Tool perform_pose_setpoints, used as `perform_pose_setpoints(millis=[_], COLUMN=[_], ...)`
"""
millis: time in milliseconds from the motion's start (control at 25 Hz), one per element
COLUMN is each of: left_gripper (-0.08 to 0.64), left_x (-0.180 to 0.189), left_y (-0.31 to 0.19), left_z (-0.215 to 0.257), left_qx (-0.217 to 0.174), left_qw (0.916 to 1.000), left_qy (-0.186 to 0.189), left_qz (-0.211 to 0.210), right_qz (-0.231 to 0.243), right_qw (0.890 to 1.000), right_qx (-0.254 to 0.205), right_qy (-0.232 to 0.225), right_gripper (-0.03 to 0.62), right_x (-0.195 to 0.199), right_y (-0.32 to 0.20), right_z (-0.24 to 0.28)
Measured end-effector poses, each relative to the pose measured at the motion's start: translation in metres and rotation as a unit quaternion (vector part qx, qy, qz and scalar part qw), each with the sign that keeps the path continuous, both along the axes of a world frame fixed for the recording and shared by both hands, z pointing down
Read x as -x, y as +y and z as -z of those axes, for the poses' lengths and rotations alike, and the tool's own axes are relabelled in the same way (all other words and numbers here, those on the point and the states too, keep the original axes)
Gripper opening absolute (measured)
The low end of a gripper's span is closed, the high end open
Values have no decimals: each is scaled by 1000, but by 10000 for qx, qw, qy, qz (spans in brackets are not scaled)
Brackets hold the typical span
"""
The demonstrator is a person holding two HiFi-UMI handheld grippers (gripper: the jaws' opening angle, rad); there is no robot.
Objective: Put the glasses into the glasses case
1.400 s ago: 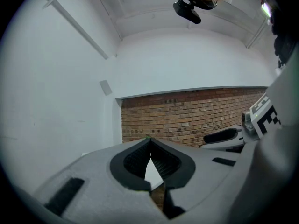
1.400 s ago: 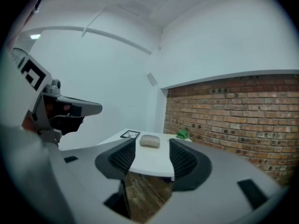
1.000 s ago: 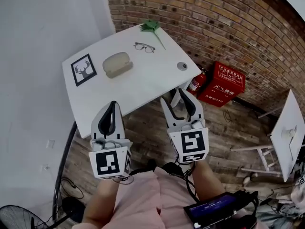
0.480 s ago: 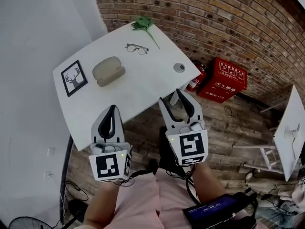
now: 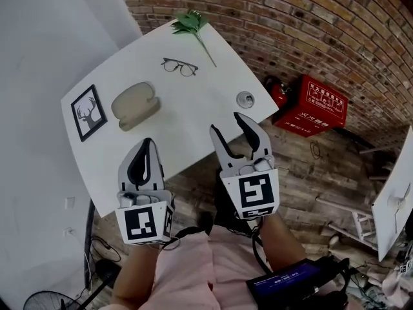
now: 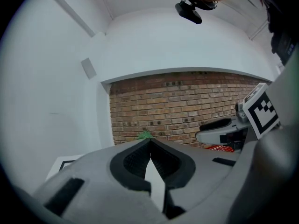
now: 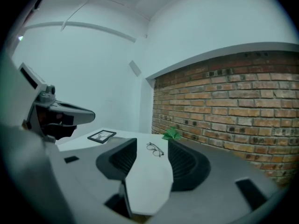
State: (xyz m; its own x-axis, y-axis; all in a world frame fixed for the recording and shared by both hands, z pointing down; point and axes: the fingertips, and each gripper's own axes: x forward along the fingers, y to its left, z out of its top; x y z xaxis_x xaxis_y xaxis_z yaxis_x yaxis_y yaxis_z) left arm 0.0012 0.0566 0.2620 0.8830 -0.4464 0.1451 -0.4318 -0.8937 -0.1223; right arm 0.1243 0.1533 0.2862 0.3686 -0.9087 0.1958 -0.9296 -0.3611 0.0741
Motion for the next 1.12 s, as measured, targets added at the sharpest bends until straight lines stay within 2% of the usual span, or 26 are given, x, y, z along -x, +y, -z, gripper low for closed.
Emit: perform_pose_setpoints(millis=[240,480,800,1120], left_gripper=[6,6,6,6], left_x=[-42,-68,-63,-58], left_y=[-33,-61,-101,-158], left_z=[0,12,26,-10], left_qx=[52,18,5,404], left_qw=[9994,9976,9920,9881], left_qy=[-99,45,221,217], left_qz=[326,698,1244,1465], right_qz=[378,875,1416,1777], right_qw=[9993,9960,9886,9808], right_qx=[36,-29,1,626], right_qy=[-18,170,516,494], right_gripper=[202,192,183,170], right_x=[-51,-82,-97,-100], right_y=[-47,-93,-152,-211], right_z=[3,19,37,-15])
